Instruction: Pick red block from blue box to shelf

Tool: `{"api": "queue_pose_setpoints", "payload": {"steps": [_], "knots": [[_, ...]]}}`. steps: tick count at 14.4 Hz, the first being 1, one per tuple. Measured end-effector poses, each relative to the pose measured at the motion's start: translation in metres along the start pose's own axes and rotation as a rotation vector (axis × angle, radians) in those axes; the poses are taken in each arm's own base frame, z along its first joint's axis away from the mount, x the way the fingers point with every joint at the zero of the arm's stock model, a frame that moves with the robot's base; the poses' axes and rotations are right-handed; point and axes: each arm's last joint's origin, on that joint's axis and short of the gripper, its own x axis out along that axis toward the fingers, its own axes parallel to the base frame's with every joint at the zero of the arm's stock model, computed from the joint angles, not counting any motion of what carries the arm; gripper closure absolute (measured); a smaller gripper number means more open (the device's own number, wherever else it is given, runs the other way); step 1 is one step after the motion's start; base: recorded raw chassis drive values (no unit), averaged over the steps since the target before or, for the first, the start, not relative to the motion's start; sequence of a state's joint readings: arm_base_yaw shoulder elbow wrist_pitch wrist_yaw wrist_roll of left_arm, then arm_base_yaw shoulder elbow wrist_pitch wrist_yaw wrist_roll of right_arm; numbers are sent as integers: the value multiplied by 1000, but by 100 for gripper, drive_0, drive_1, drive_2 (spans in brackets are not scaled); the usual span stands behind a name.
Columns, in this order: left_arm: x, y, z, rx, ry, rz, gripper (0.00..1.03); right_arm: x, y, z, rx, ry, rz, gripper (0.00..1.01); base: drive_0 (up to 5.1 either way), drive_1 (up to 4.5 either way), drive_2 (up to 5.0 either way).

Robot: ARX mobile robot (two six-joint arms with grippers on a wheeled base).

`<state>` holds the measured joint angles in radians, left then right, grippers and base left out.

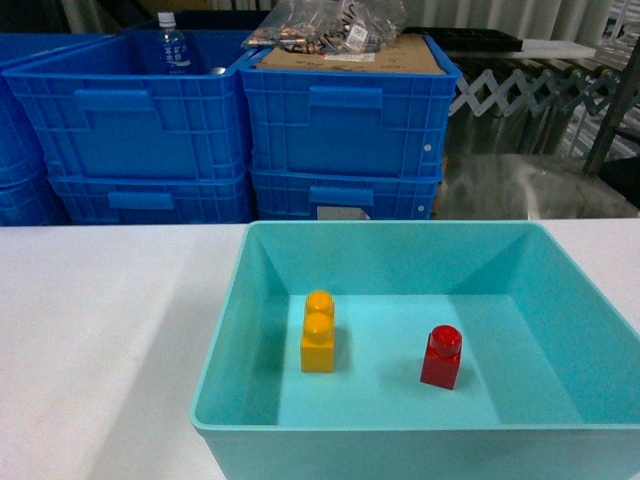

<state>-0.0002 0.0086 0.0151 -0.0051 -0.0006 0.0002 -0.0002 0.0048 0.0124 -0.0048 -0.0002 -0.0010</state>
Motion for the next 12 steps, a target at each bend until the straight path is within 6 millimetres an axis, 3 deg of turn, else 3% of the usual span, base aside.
{"api": "queue_pose_setpoints", "payload": {"steps": [12], "knots": [[0, 0, 0, 0, 0, 0, 5, 0, 0, 0, 0, 0, 0, 3, 0, 0, 0]]}}
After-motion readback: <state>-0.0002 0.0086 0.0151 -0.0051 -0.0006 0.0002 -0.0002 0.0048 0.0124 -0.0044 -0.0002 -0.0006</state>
